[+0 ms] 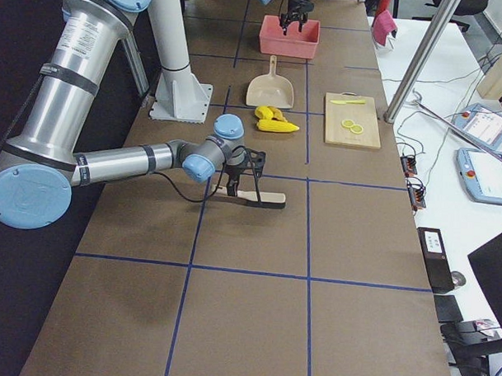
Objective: Sweep and dump trash into bin
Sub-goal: 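Move the left gripper to the dustpan handle while the right reaches the brush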
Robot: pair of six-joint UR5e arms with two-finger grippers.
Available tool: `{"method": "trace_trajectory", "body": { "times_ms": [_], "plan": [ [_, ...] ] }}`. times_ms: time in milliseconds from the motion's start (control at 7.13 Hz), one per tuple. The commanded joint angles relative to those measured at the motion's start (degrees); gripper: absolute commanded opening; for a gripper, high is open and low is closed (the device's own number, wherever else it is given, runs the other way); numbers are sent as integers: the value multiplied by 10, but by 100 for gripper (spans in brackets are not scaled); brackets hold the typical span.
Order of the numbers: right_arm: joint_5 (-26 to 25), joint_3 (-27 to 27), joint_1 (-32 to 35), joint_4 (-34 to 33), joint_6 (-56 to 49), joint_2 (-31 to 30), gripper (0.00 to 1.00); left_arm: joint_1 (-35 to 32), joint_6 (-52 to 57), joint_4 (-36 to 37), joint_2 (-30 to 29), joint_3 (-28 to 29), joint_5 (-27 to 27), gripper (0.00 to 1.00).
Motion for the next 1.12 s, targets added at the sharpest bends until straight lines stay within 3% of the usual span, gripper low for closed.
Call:
{"method": "trace_trajectory", "body": {
  "times_ms": [0, 421, 701, 842, 982],
  "plan": [
    [-3, -3, -21, 0, 1, -9, 99, 3, -12, -7, -1, -1, 0, 100],
    [-21, -24, -60, 8, -3, -2, 98, 12, -20, -12, -2, 0, 1, 100],
    [-22, -55, -62, 55, 2, -1, 86, 20, -26, -11, -4, 0, 4, 100],
    [-22, -55, -62, 58, 3, -1, 52, 27, -24, -10, -11, 0, 5, 100],
    [-22, -53, -61, 58, 2, -1, 35, 34, -24, -9, -25, 0, 32, 100]
  ]
}}
